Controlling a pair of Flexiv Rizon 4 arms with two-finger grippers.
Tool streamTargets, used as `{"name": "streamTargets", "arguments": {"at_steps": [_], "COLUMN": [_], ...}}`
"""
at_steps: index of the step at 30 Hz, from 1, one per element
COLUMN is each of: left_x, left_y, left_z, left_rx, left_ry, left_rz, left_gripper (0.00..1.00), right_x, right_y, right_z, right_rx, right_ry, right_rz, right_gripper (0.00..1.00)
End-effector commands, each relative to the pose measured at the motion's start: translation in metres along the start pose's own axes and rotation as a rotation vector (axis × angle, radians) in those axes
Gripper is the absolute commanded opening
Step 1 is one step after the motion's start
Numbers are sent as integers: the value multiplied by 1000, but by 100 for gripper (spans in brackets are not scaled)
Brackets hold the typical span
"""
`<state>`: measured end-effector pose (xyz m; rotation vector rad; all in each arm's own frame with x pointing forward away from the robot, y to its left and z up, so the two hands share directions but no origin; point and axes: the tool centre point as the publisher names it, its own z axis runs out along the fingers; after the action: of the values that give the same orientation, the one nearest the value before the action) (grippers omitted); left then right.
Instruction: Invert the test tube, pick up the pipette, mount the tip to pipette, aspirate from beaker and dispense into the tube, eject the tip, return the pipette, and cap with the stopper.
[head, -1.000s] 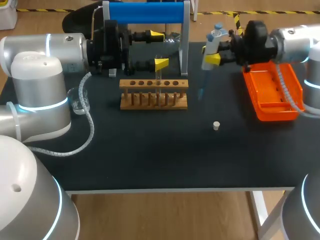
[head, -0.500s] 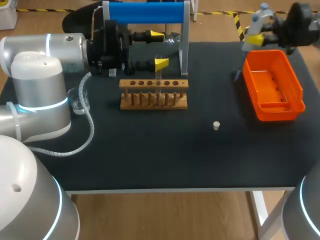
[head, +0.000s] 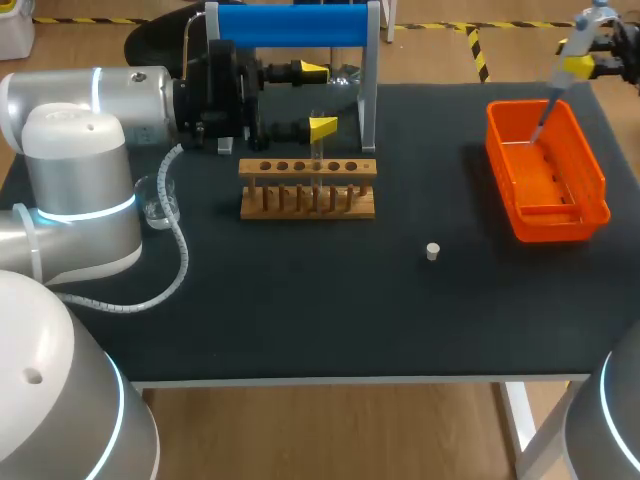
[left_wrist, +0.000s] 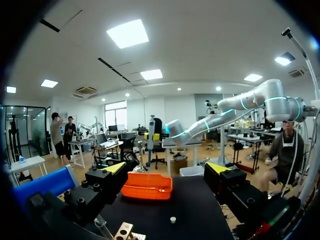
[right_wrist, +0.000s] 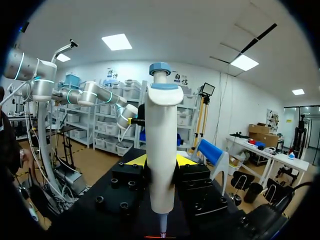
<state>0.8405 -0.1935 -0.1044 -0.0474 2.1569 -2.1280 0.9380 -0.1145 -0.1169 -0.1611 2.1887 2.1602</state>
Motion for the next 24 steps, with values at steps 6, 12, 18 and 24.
{"name": "streamTargets", "arguments": {"at_steps": [6, 12, 18, 24], "left_x": [-1, -1, -1, -1], "left_y": [1, 1, 1, 1], "left_z": [1, 1, 1, 1], "left_rx": [1, 1, 1, 1], "left_ry": [1, 1, 1, 1], "left_rz": [1, 1, 1, 1], "left_gripper": [100, 100, 100, 100], "right_x": [-15, -19, -22, -21], "right_y": [-10, -17, -22, -26], "right_z": [-32, -38, -44, -47], "right_rx": [-6, -20, -21, -7], "right_ry": [13, 32, 45, 48], "right_rz": [14, 50, 80, 91], "right_gripper": [0, 0, 0, 0]}}
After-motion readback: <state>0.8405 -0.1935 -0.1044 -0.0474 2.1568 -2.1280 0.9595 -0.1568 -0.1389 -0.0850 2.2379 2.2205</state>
